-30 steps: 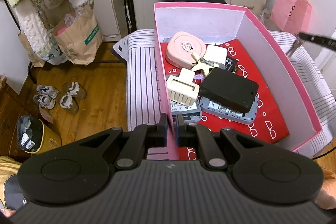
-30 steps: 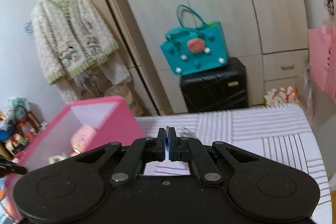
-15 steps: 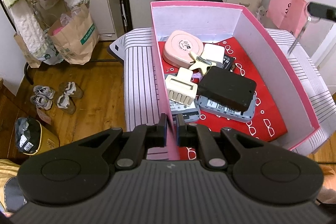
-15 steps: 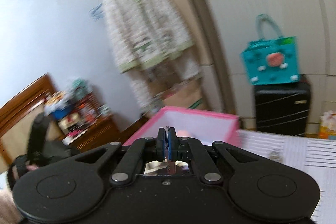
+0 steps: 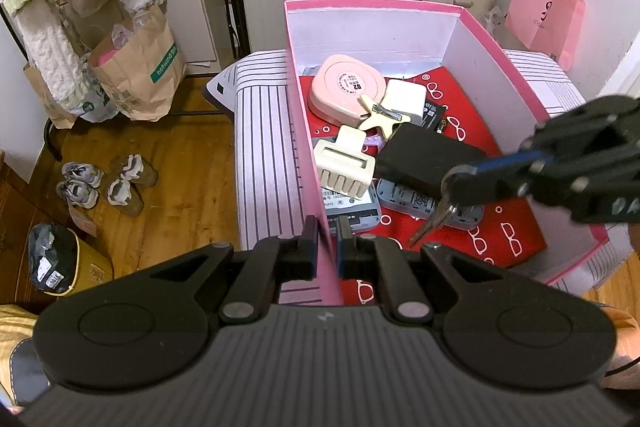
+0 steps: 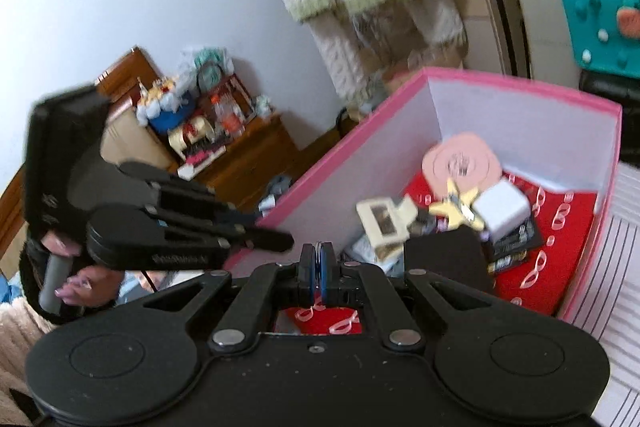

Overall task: Organize rigid objects
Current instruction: 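Carry the held keys into the box and release them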

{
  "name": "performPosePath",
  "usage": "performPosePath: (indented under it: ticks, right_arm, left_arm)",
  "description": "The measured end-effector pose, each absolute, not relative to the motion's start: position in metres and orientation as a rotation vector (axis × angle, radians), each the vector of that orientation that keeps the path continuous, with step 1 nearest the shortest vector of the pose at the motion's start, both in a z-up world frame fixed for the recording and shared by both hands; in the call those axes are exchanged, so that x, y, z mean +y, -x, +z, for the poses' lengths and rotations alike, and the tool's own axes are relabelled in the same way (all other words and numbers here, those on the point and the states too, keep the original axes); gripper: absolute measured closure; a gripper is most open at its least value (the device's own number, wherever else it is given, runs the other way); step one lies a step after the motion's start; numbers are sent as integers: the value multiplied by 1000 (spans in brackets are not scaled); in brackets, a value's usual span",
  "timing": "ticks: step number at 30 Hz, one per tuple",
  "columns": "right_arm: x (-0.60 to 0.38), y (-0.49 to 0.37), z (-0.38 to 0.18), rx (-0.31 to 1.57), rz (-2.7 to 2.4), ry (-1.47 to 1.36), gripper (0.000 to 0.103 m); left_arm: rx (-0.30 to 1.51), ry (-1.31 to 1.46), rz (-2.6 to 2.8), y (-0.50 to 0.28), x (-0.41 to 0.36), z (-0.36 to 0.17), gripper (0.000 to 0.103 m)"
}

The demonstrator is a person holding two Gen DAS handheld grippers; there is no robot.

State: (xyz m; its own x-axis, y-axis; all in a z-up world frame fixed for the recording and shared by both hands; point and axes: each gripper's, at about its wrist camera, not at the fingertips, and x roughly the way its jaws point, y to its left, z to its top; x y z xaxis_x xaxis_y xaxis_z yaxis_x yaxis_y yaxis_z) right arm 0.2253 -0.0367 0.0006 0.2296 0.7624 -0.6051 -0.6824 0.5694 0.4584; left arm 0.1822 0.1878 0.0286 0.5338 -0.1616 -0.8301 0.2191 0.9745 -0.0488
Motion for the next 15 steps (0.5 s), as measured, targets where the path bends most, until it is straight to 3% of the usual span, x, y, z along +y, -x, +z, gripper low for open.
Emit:
performPosePath:
  ticks: [3,15]
  right_arm:
    - [-43,-220,-1,918,976,-78,93]
    - [-149,-197,36,758,747,-131,88]
  left_arm:
    - [976,-60,-230,-181,188,29,95]
    - [971,-40,-228,-182,191,29,95]
